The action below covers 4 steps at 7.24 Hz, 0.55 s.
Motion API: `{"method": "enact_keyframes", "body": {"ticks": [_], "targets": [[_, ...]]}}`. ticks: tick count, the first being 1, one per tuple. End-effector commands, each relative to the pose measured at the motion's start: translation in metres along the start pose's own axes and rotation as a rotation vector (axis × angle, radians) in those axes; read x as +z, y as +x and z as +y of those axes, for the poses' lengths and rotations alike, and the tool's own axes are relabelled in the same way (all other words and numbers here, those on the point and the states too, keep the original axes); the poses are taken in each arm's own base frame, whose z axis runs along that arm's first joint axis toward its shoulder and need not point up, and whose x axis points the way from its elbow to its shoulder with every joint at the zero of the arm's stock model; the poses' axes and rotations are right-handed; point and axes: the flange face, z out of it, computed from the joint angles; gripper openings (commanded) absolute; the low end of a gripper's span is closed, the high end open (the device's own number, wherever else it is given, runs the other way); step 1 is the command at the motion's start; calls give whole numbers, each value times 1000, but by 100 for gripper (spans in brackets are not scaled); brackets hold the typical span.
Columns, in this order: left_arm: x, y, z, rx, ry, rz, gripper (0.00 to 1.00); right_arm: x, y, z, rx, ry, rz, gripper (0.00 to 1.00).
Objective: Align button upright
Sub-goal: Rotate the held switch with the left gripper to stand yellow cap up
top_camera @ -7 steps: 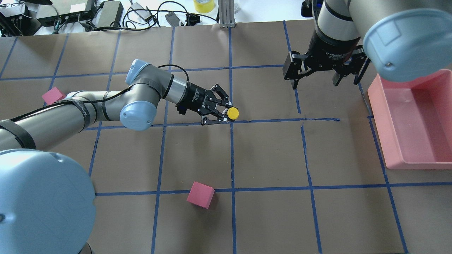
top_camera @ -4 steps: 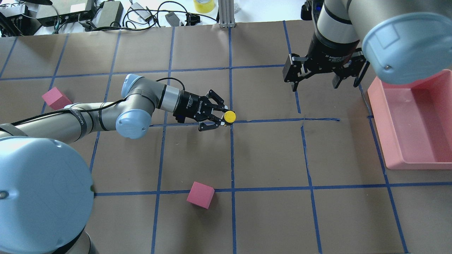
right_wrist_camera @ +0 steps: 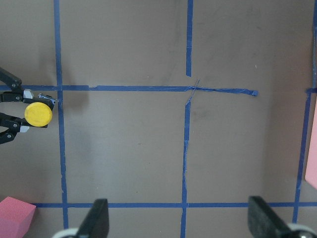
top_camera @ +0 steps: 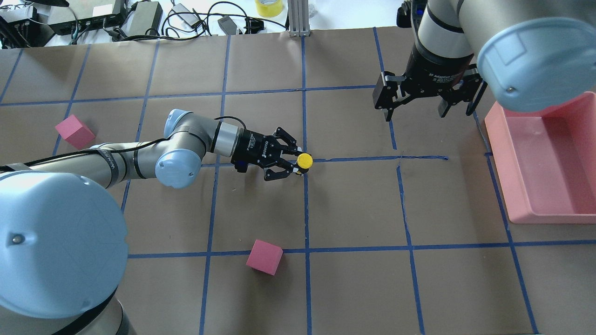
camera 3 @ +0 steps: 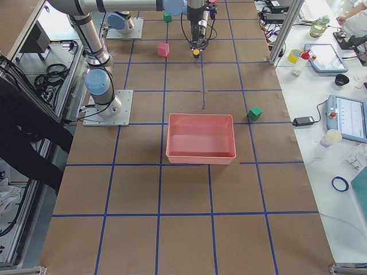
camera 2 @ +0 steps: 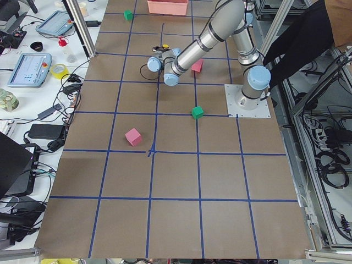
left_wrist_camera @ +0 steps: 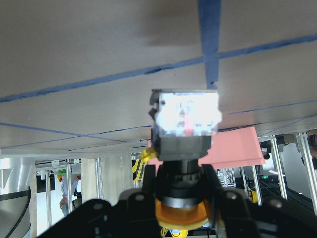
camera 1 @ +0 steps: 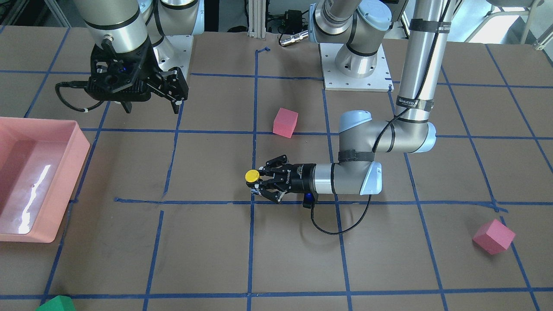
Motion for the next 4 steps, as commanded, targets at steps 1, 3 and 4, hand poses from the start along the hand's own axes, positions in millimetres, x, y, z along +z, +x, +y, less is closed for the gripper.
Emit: {"method": "enact_keyframes", "body": {"ticks": [1,3,4], "targets": [[3,0,-6,-21,-27,6,14,0,0,0,0,0,0,100],[1,1,-12,-29,-15,3,25,0,0,0,0,0,0,100],[-2,2,-11,-29,-9,5,45,0,0,0,0,0,0,100]]}}
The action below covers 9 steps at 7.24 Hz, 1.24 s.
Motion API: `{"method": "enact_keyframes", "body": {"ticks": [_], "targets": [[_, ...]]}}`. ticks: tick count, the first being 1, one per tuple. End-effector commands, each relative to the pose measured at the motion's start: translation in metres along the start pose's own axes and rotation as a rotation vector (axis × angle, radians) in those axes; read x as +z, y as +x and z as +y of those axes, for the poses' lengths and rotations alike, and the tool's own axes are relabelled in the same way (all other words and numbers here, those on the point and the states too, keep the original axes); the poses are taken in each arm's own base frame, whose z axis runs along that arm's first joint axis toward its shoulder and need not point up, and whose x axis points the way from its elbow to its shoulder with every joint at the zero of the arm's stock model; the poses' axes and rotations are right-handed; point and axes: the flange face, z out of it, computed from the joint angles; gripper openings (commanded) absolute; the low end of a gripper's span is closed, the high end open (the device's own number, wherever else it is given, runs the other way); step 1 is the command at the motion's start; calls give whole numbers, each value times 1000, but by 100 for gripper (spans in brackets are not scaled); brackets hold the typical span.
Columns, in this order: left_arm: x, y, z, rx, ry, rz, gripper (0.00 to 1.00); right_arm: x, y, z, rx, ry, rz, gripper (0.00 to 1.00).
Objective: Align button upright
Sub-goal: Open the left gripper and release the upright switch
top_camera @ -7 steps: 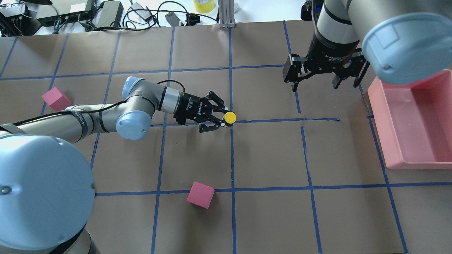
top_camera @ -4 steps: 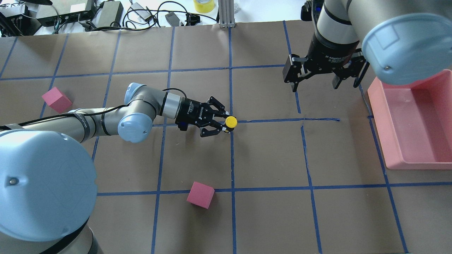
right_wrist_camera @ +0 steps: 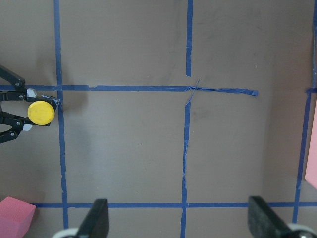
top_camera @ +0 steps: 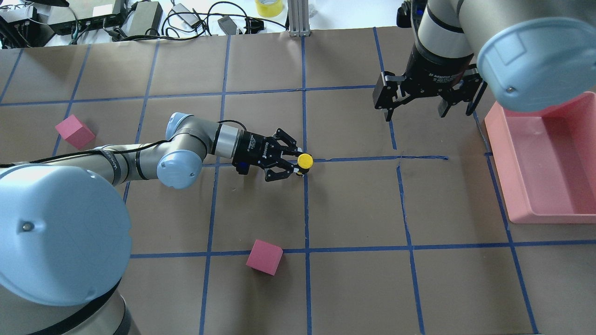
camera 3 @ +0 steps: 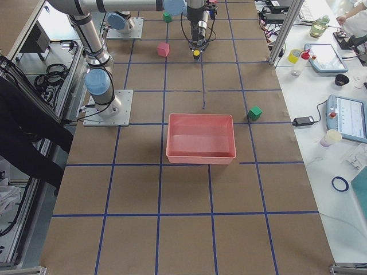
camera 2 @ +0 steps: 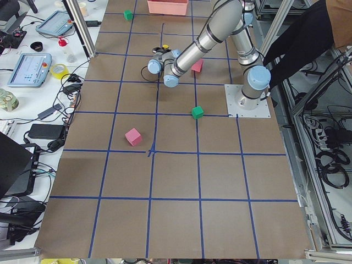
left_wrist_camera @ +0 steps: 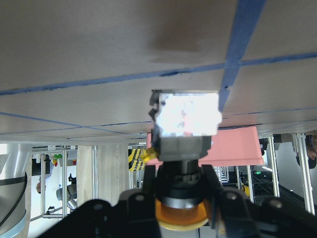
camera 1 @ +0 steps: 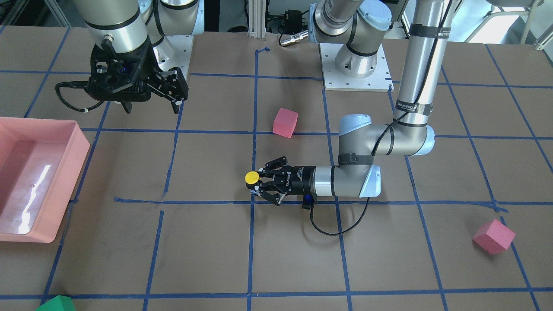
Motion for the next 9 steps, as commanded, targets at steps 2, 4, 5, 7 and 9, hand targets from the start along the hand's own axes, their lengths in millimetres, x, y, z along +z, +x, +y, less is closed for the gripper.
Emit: {"method": "enact_keyframes", "body": {"ticks": [2,4,5,7,9], "targets": [[-13,2,-6,-21,7,19,88,0,0,0,0,0,0,100],[-16,4,-5,-16,8,23,92,0,0,0,0,0,0,100],[-16,4,-5,-16,10,22,92,0,0,0,0,0,0,100],[-34,11,7,-25,22,53,93,0,0,0,0,0,0,100],[-107,45,44,52,278,64,100,0,0,0,0,0,0,100]]}}
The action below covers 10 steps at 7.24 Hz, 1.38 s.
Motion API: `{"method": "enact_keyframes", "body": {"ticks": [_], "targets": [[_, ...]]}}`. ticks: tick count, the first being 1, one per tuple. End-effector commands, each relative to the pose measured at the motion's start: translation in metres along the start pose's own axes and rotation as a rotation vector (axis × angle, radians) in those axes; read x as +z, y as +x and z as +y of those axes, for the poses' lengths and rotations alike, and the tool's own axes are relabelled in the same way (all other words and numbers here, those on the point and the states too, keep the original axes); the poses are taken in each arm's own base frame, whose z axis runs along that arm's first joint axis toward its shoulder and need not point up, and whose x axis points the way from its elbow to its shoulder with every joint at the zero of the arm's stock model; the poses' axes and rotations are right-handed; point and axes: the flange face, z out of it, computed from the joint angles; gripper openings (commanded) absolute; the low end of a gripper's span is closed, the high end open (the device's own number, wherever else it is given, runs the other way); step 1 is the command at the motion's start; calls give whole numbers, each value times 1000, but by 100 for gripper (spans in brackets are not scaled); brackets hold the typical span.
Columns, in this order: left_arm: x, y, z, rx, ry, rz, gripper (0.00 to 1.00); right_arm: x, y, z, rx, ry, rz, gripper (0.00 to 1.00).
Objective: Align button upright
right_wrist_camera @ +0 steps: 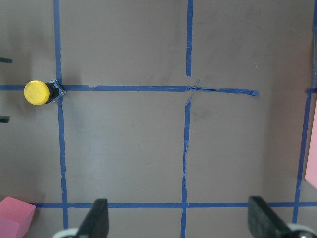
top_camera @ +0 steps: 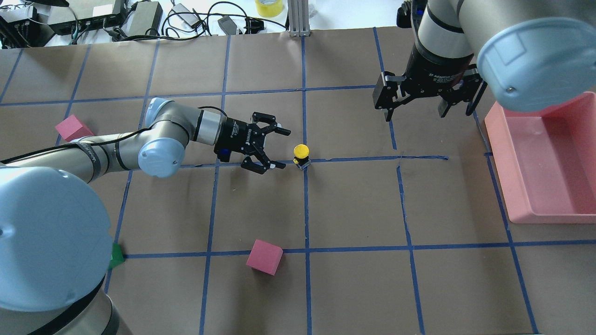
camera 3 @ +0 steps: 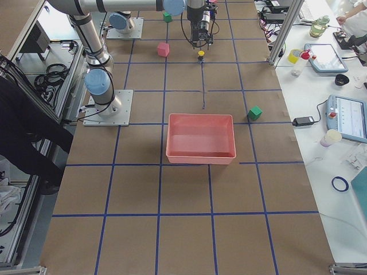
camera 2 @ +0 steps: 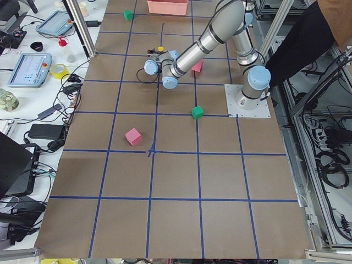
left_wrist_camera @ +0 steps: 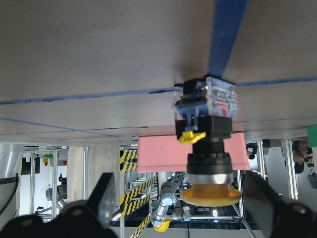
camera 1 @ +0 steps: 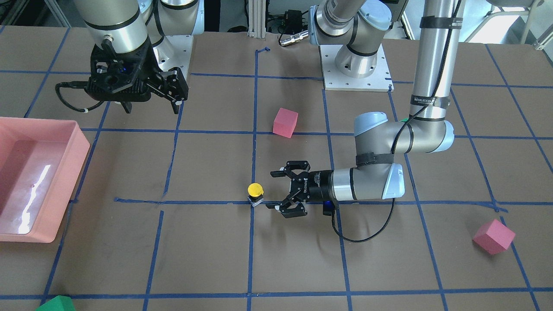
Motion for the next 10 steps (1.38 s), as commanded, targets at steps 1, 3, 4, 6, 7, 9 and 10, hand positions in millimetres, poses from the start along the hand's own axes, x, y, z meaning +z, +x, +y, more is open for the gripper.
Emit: {"method": "enact_keyframes", "body": {"ticks": [1,3,4,6,7,9,10], "targets": [[-70,30,39,63,196,18,100,0,0,0,0,0,0,100],[-104,36,77,255,334,-19,100,0,0,0,0,0,0,100],[-117,32,81,413,449,-91,100,0,0,0,0,0,0,100],[-158,27,110,756,673,-305,100,0,0,0,0,0,0,100],[-187,19,143,955,761,-458,100,0,0,0,0,0,0,100],[-222,-2,224,1148,867,-527,100,0,0,0,0,0,0,100],[-229,-23,248,1156,874,-527,100,0,0,0,-2,-2,0,100]]}}
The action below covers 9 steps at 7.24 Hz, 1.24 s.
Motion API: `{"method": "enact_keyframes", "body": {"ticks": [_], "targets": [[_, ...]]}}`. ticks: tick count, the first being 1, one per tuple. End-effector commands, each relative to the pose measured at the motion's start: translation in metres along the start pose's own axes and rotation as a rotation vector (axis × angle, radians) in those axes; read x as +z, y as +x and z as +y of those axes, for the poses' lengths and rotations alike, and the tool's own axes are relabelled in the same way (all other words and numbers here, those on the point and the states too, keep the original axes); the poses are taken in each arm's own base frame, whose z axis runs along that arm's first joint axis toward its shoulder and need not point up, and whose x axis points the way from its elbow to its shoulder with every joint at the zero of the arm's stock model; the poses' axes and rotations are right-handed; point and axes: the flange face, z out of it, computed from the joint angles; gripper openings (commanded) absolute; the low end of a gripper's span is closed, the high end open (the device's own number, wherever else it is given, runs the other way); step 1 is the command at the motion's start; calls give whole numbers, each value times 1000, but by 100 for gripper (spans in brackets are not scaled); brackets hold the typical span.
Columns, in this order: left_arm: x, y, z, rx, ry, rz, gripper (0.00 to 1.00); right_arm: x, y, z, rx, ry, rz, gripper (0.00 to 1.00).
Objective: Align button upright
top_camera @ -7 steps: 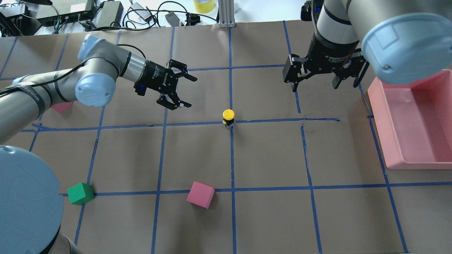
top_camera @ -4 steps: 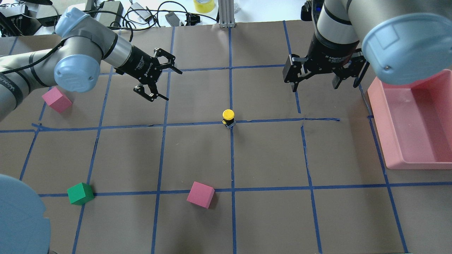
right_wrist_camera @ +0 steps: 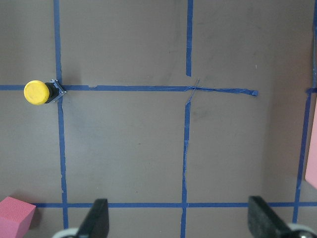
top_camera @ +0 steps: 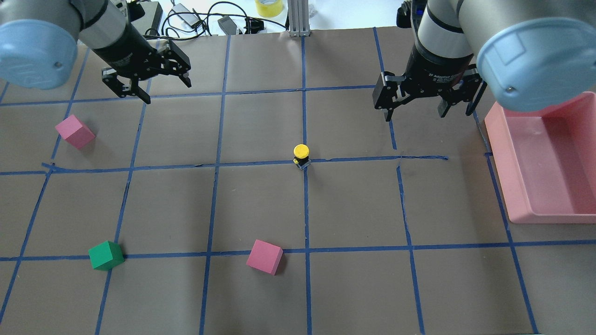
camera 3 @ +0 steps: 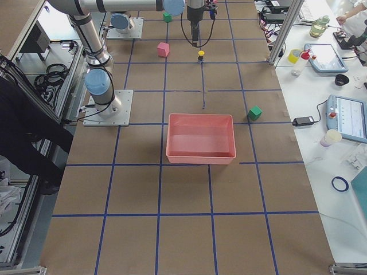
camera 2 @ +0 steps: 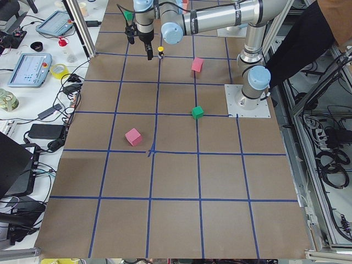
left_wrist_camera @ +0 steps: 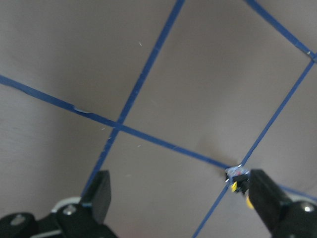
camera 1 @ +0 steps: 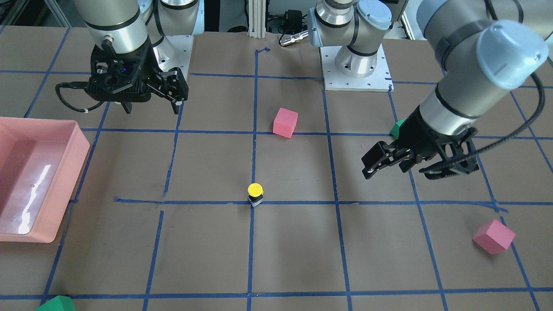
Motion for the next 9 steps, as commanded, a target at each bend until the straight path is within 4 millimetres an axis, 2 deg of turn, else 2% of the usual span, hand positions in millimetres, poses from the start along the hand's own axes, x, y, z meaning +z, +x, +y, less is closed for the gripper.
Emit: {"method": "enact_keyframes", "body": {"ticks": [1,2,3,5,7,9], "targets": [[-59,3,37,95,70,-23,100,0,0,0,0,0,0,100],[-73,-5,47,244,90,-113,100,0,0,0,-1,0,0,100],[-77,-6,54,249,84,-126,100,0,-1,0,0,0,0,100],[-74,-8,63,251,44,-157,100,-1,-1,1,-1,2,0,100],[-57,16,79,308,14,-155,100,-1,1,-2,4,12,-1,100],[-57,19,83,314,18,-153,100,-1,4,-4,10,18,-1,100]]}}
